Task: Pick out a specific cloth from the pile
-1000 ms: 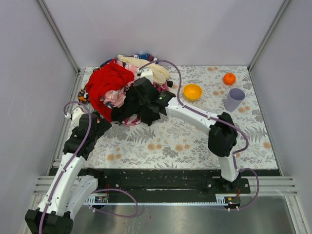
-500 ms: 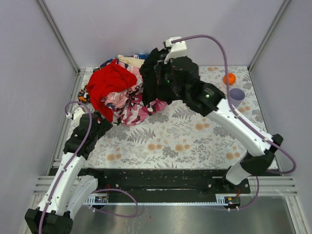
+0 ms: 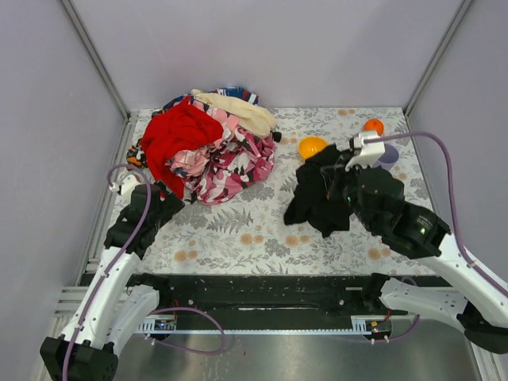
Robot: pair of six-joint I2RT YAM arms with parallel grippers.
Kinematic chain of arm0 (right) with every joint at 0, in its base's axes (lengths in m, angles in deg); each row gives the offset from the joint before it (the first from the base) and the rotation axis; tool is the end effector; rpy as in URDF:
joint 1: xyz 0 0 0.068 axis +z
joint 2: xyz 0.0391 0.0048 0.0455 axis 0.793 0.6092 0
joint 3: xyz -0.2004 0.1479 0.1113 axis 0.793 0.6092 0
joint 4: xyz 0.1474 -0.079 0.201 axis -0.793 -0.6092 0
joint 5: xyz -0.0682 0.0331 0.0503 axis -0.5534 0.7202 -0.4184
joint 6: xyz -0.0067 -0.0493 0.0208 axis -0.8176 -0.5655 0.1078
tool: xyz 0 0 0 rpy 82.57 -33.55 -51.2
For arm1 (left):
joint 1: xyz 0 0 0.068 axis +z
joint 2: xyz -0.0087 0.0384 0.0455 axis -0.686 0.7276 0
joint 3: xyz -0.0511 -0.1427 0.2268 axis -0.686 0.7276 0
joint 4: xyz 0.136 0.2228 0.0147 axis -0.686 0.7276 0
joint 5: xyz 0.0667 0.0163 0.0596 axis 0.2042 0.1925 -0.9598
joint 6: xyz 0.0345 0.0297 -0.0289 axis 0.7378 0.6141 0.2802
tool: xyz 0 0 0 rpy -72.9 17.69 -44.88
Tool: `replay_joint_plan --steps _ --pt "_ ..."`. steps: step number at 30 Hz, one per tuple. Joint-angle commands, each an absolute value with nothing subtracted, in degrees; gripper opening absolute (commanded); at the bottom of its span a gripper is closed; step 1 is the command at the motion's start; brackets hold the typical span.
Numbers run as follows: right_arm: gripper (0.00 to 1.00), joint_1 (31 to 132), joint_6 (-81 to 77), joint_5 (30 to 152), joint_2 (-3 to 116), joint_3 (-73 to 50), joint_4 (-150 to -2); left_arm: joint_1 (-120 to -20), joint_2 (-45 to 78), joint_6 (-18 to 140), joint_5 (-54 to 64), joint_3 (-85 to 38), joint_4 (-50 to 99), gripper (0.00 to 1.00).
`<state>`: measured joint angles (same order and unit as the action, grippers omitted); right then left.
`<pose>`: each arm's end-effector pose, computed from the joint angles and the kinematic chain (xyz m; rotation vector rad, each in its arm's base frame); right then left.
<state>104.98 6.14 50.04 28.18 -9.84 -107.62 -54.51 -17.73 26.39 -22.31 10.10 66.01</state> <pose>0.1198 0.1242 0.4473 -0.1526 1.7411 0.3548 0.1492 -0.0177 0.2642 -0.8367 2.1014 -0.1512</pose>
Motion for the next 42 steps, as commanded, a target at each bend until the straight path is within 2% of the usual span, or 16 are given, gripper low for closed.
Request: replay_joint_plan --steps 1,5,10,15,21,23,25,26,27,34,37,39,42 --pt "0.00 105.29 14.30 47.68 22.09 1.93 -110.91 -54.83 -16.95 26.31 -22.47 10.83 63.72 0.99" --pt "0.00 105.29 20.54 46.89 20.67 11.51 -110.92 -54.91 -16.16 26.04 -22.30 11.45 63.72 0.99" --pt "0.00 102.75 23.72 44.42 26.02 18.73 -106.98 -55.00 -16.15 26.22 -21.07 11.71 63.81 0.99" --pt "0.00 91.68 23.81 61.09 34.71 23.83 -95.65 -55.09 -17.03 25.95 -20.71 12.24 64.60 0.99" --pt "0.36 87.80 24.16 67.88 48.16 22.18 -89.48 -55.09 -18.17 26.04 -19.49 11.71 66.09 0.99" --pt "0.53 87.19 23.72 69.64 51.51 19.55 -90.26 -55.09 -18.26 26.39 -18.26 10.92 66.70 0.99" --pt "0.62 87.18 23.89 68.17 52.14 15.60 -93.32 -55.09 -18.26 26.92 -17.20 9.87 67.85 0.99" --pt "0.87 87.18 23.98 66.59 51.53 13.31 -95.34 -55.09 -18.35 27.09 -17.11 9.17 68.63 0.99" --pt "0.99 87.10 23.81 64.74 50.56 11.38 -96.84 -55.09 -18.44 27.27 -17.19 8.47 69.34 0.99" --pt "0.99 86.92 22.40 54.63 40.55 -3.22 -112.92 -55.09 -20.11 27.27 -18.52 6.35 72.33 0.99" --pt "0.99 85.61 21.44 45.51 37.03 -5.95 -115.66 -55.09 -20.46 27.36 -18.08 6.44 72.42 0.99" --pt "0.99 81.41 20.56 45.91 34.65 -6.31 -116.54 -55.09 -20.72 27.62 -17.37 6.09 72.60 0.99" --pt "0.99 70.44 21.08 53.36 31.23 -4.47 -116.11 -55.09 -21.16 28.15 -16.84 5.73 72.60 0.99"
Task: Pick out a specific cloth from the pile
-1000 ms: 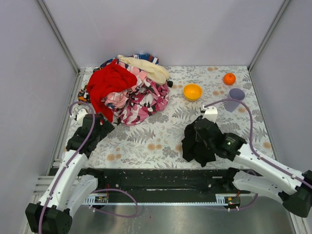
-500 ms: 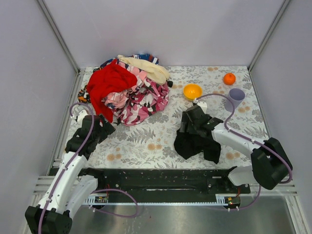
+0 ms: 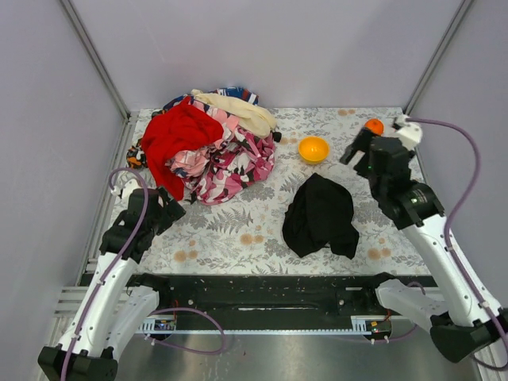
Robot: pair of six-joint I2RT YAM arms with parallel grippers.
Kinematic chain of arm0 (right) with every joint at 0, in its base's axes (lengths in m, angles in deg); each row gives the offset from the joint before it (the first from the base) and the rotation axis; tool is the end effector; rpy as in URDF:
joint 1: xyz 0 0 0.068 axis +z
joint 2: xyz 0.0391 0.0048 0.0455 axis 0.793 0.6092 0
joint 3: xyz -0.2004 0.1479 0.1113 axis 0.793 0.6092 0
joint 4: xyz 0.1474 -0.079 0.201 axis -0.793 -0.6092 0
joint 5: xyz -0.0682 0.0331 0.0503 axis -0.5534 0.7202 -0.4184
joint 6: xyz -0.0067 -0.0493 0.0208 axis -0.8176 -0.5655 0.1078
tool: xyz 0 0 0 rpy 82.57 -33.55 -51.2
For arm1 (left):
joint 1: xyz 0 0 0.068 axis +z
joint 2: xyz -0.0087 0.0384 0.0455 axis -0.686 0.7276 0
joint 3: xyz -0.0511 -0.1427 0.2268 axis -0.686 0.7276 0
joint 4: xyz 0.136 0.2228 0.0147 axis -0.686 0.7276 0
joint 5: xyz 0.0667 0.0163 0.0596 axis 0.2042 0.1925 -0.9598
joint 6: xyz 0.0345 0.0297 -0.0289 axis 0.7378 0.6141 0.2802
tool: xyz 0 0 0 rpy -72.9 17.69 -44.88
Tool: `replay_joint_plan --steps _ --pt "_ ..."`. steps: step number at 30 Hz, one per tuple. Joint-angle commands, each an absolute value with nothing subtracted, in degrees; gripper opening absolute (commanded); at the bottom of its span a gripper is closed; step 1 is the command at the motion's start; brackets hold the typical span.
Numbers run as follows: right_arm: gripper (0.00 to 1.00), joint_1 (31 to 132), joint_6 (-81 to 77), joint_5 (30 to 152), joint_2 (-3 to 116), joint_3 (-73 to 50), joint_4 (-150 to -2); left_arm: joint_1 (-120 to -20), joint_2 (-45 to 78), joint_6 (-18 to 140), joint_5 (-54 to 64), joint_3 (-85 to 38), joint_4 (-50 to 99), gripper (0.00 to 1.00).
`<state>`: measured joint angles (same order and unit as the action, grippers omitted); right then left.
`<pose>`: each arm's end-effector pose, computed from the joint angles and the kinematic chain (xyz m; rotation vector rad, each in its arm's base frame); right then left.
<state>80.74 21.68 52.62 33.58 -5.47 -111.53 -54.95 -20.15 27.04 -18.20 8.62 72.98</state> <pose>0.1903 0.0818 0.4000 0.3725 1.9087 0.1446 0.1344 -0.0183 0.2677 -0.7983 2.1932 -0.1939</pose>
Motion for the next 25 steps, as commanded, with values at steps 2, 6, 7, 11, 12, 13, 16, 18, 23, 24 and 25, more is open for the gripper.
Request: replay_joint_plan --steps 2,6,7,11,12,13,16,18,23,24,25 --pt "0.99 63.32 20.73 56.01 30.17 -3.06 -116.19 -55.09 -21.25 28.24 -17.11 5.73 72.51 0.99" --pt "0.99 54.94 20.82 57.69 30.34 -0.25 -116.81 -55.09 -20.81 28.24 -17.28 5.82 72.51 0.99" --pt "1.00 54.06 21.08 57.09 30.25 0.80 -116.72 -55.09 -20.55 28.33 -17.11 5.82 72.34 0.99" --pt "0.99 53.70 23.10 52.34 28.76 5.28 -116.80 -55.09 -20.28 28.33 -16.84 6.26 72.34 0.99" --pt "0.99 53.70 23.54 53.03 27.97 6.34 -116.46 -55.09 -20.37 28.15 -16.93 6.44 72.07 0.99" --pt "0.99 53.61 23.72 54.69 27.36 6.96 -115.58 -55.09 -20.46 28.15 -16.67 6.70 71.64 0.99" --pt "0.99 53.61 22.85 62.86 24.81 8.02 -112.33 -55.09 -20.46 28.06 -16.05 7.23 69.97 0.99" --pt "0.99 53.70 22.14 64.02 22.70 8.63 -110.83 -55.09 -20.11 27.98 -15.79 7.14 69.87 0.99" --pt "0.99 53.61 19.94 63.67 16.11 13.28 -105.74 -55.09 -19.32 27.01 -15.00 6.52 69.87 0.99" --pt "0.99 53.61 20.03 64.37 14.97 14.51 -104.51 -55.09 -18.97 26.66 -14.56 6.52 69.61 0.99" --pt "0.99 53.70 19.94 65.24 14.00 15.31 -103.54 -55.09 -18.71 26.40 -13.95 6.61 69.26 0.99"
